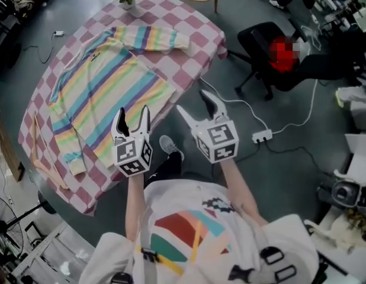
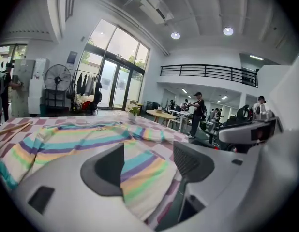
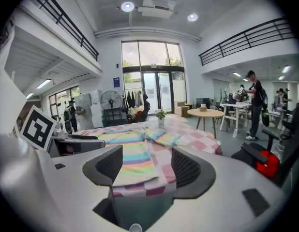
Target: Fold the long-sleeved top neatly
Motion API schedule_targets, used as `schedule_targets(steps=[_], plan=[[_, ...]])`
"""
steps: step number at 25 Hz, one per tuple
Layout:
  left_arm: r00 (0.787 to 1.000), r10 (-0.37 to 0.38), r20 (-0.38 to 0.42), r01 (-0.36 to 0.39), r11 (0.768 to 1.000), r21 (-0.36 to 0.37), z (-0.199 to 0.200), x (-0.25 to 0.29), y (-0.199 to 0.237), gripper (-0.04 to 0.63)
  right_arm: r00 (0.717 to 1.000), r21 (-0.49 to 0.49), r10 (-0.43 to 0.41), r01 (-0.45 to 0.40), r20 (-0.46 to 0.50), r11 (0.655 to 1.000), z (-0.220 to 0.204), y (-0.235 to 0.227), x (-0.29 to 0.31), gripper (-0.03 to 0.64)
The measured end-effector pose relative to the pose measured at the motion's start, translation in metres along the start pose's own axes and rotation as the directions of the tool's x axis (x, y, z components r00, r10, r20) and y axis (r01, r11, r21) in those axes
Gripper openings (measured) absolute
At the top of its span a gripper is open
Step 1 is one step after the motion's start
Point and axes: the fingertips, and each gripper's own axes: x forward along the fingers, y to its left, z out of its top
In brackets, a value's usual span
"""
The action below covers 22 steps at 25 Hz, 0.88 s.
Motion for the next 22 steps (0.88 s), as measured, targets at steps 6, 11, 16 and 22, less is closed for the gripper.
schedule_targets(steps=[6,11,16,22], plan=[[0.993,0.11,0.039,-0.109,0.993,-0.046,0.03,0.016,0.042,0.299,0.99,-0.068,0.139,-0.138,0.012,0.988,0.044,0.019,0.064,0.308],[0.967,0.239,0.086,-0.23,0.968,-0.103,0.051,0.003,0.079,0.299,0.954,-0.176,0.287,-0.27,0.082,0.947,0.094,0.059,0.096,0.308],[0.91,0.389,0.141,-0.364,0.915,-0.175,0.072,-0.019,0.11,0.299,0.871,-0.278,0.456,-0.399,0.183,0.874,0.15,0.101,0.113,0.308],[0.808,0.553,0.203,-0.503,0.827,-0.251,0.097,-0.042,0.123,0.299,0.743,-0.329,0.63,-0.55,0.229,0.768,0.179,0.12,0.119,0.308]])
